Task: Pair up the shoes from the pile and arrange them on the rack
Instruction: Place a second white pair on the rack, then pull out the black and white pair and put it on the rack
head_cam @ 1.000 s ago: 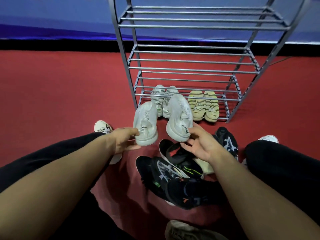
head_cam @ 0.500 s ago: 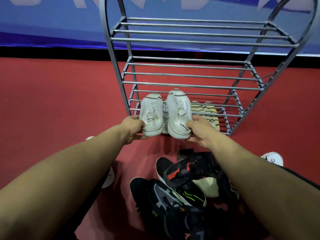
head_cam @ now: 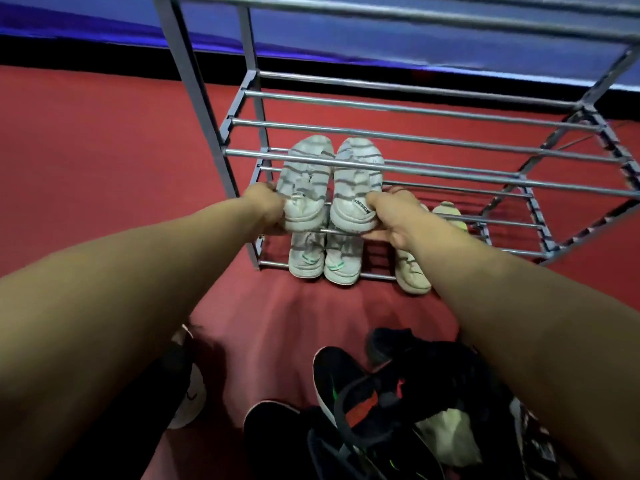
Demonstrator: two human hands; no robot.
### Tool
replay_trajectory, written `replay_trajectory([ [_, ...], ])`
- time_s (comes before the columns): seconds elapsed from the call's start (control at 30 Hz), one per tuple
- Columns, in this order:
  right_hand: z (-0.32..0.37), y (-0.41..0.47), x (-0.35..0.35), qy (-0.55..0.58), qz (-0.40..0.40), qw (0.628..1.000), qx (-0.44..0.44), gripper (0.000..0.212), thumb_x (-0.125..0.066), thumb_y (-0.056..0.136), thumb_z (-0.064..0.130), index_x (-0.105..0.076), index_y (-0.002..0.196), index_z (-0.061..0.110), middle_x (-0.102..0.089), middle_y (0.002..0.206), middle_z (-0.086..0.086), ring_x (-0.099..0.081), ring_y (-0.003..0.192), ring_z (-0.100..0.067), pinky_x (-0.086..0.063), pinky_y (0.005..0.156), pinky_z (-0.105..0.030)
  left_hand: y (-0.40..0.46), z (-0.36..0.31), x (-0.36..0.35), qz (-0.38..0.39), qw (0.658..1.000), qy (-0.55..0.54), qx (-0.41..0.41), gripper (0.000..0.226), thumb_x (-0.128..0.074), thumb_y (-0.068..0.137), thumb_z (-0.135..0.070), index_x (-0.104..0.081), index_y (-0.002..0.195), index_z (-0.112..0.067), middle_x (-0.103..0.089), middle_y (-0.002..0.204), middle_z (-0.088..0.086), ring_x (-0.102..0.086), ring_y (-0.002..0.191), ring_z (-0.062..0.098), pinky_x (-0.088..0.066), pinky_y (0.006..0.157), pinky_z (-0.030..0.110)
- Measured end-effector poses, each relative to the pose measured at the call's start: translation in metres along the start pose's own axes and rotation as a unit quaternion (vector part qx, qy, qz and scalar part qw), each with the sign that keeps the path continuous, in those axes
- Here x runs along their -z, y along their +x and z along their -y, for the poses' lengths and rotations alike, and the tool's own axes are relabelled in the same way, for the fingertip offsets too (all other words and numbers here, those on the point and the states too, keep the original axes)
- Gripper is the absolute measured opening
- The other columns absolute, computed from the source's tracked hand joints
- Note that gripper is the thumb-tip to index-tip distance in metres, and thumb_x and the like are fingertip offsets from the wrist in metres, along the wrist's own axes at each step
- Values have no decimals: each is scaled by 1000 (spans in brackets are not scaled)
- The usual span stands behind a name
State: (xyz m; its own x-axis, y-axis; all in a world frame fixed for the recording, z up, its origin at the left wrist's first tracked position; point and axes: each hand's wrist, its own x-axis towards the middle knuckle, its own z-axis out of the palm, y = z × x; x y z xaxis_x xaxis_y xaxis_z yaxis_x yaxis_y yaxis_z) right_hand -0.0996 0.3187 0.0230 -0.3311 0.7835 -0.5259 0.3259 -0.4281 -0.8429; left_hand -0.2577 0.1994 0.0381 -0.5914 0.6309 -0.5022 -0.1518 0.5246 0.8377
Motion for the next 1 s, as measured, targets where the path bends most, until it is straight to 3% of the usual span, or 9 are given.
replay_trajectory([
  [0.07, -2, 6, -4, -39, 18, 999, -27, 33, -52, 83, 7, -53, 116, 14, -67, 113, -8, -69, 86, -25, -60, 53, -39, 6, 5, 1, 4, 999, 50, 6, 13, -49, 95, -6, -55, 92, -17, -63, 89, 9, -61, 65, 26, -58, 54, 38],
  [0.17, -4, 8, -7, -76, 9, 996, -36, 44, -52, 80, 14, -47, 124, 15, -57, 127, -8, -64, 97, -29, -58, 50, -38, 10, 14, -1, -3, 997, 76, -13, 12, -41, 98, -15, -52, 104, -15, -56, 86, 10, -56, 64, 25, -55, 59, 37],
  [0.3, -8, -7, -3, -194, -10, 980, -37, 42, -50, 83, 32, -55, 120, 14, -63, 110, -12, -62, 74, -26, -54, 44, -32, 2, 30, 0, -33, 985, 160, -62, 35, -42, 92, -36, -54, 116, -13, -63, 100, 16, -59, 75, 31, -59, 70, 47],
  [0.47, -23, -48, 20, -195, -44, 980, 15, 30, -48, 91, 33, -58, 107, 10, -59, 84, -7, -62, 70, -26, -59, 57, -39, -42, 42, -5, -74, 967, 214, -121, 46, -45, 96, -30, -45, 138, -14, -55, 138, 6, -53, 124, 30, -41, 106, 41],
  [0.57, -46, -87, 35, -200, -24, 980, 1, 17, -49, 94, 31, -56, 93, 15, -55, 78, -5, -62, 74, -25, -60, 67, -44, -76, 56, -13, -44, 981, 158, -106, 36, -48, 93, -27, -55, 127, -17, -64, 122, 8, -65, 102, 31, -53, 92, 47],
  [0.67, -81, -125, 46, -217, 13, 976, -18, 14, -52, 95, 27, -59, 92, 16, -55, 75, -4, -59, 66, -20, -56, 57, -34, -111, 72, -28, 4, 985, 150, -89, 21, -47, 96, -20, -62, 109, -15, -68, 101, 13, -60, 72, 27, -56, 71, 41],
  [0.77, -124, -154, 55, -216, 22, 976, -22, 9, -55, 95, 28, -58, 90, 20, -57, 78, -2, -56, 61, -16, -51, 50, -27, -143, 92, -52, 53, 985, 137, -86, 14, -47, 96, -14, -60, 101, -13, -62, 88, 10, -53, 63, 23, -47, 56, 29],
  [0.87, -167, -179, 67, -206, 10, 977, -47, 9, -54, 92, 26, -60, 89, 21, -60, 81, -4, -55, 59, -16, -48, 50, -25, -168, 123, -75, 96, 984, 135, -70, 13, -47, 96, -10, -58, 90, -14, -57, 77, 4, -46, 57, 18, -39, 52, 24],
  [1.0, -214, -204, 88, -188, -26, 979, -76, 11, -56, 90, 26, -59, 81, 21, -63, 86, -6, -59, 70, -21, -52, 57, -29, -193, 171, -99, 107, 979, 167, -57, 14, -49, 96, -6, -57, 86, -11, -52, 65, -3, -44, 57, 11, -38, 45, 12],
])
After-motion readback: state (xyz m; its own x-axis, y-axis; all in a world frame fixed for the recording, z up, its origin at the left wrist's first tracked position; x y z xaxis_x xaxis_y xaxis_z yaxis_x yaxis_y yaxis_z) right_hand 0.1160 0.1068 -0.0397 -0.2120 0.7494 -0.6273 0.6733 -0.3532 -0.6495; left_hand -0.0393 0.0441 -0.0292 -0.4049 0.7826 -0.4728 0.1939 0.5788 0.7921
